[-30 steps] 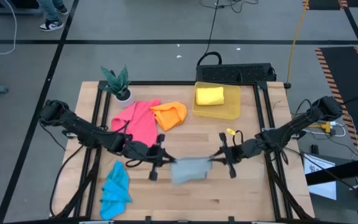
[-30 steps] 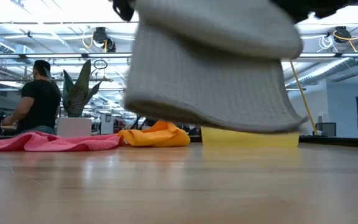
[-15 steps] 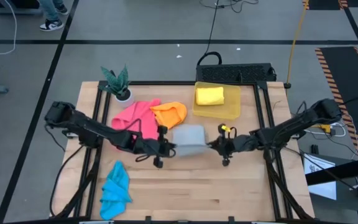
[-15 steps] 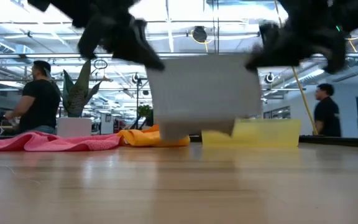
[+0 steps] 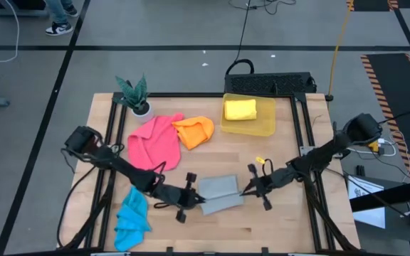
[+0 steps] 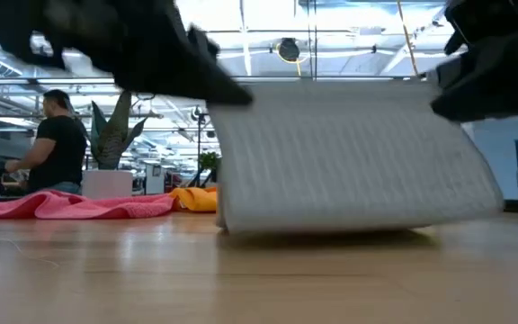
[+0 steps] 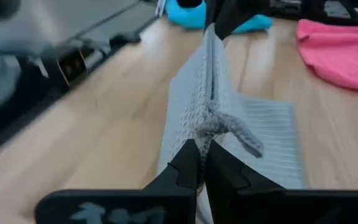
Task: Fold microfiber towels
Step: Fold the gray kitchen towel
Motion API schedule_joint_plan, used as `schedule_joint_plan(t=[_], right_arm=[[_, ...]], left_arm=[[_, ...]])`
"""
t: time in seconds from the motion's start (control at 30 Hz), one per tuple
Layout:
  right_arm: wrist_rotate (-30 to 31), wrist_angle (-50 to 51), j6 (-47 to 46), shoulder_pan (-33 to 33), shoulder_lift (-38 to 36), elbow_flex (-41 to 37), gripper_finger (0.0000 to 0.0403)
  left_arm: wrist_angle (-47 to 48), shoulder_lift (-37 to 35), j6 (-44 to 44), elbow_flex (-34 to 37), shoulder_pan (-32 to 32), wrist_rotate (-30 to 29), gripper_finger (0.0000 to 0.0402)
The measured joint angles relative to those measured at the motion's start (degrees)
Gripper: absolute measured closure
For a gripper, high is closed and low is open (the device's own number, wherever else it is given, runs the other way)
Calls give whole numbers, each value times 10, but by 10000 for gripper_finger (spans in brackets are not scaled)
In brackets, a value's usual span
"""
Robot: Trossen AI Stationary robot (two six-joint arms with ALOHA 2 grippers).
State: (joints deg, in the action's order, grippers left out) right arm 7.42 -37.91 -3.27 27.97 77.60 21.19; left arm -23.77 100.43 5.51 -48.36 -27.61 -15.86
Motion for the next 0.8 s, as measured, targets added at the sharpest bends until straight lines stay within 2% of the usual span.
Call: schedule_joint_plan(t=[0.13, 0.27, 0.37, 0.5, 0.67, 0.8], right_arm=[[54, 2, -37, -7, -25, 7, 398], [103, 20, -82, -29, -50, 7, 398], [103, 38, -100, -50, -52, 7, 398], [100, 81, -126, -73, -52, 7, 398], [43, 90, -148, -95, -51, 7, 395], [27, 89, -157, -103, -51, 8, 395]], left_arm=[[33, -35, -35, 0, 13, -11, 394], [89, -49, -89, 0, 42, -38, 385], [124, -48, -117, 0, 66, -39, 379], [146, -48, -159, 0, 88, -23, 393], [147, -54, -213, 0, 91, 14, 384], [141, -56, -260, -1, 83, 43, 385]])
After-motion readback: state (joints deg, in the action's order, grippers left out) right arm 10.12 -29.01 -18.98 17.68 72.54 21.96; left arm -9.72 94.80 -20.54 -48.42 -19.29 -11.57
